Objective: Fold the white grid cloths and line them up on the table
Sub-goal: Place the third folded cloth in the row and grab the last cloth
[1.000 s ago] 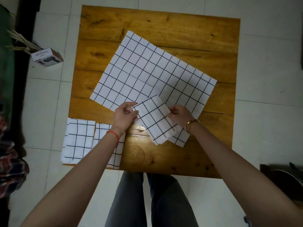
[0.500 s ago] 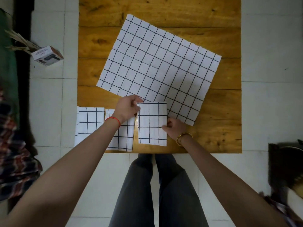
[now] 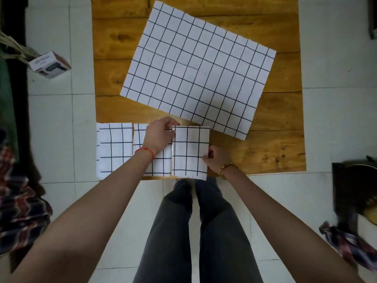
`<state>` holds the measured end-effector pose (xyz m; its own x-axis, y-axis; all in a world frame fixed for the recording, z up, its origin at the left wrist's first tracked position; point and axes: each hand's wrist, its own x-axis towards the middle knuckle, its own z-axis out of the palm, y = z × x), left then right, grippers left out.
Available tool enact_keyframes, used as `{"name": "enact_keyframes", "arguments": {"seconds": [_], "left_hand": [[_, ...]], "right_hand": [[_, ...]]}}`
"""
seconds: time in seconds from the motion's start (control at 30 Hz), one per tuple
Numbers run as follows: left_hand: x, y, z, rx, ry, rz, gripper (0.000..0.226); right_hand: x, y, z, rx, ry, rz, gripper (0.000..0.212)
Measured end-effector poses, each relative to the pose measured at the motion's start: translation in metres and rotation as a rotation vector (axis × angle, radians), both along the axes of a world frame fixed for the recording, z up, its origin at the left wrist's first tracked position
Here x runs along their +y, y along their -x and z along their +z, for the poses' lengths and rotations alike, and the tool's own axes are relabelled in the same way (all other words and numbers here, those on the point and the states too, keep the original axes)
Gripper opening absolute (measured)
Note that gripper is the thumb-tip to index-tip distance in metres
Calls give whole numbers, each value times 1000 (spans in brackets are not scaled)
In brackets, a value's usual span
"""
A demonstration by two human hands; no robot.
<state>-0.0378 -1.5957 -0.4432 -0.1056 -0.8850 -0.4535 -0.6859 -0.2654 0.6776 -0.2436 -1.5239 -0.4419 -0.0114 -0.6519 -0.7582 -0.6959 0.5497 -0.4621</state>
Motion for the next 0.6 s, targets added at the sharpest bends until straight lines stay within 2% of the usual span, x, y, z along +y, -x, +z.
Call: {"name": "enact_keyframes", "arguments": {"seconds": [0.2,0.37,0.47,0.6], "left_hand": [[-1,-7,0,16,48,1,28],[-15,-21,6,39,92,30,27],[-34,-43,11,10,130,52,27],[-64,-73,23,-23,219,154,24]], "right_hand": [[-3,0,6,93,21,135,19],[-14,1,15,283,54,276,28],[-35,-7,22,311,257,209,21],[-78,-32,25,237,522,183,15]]}}
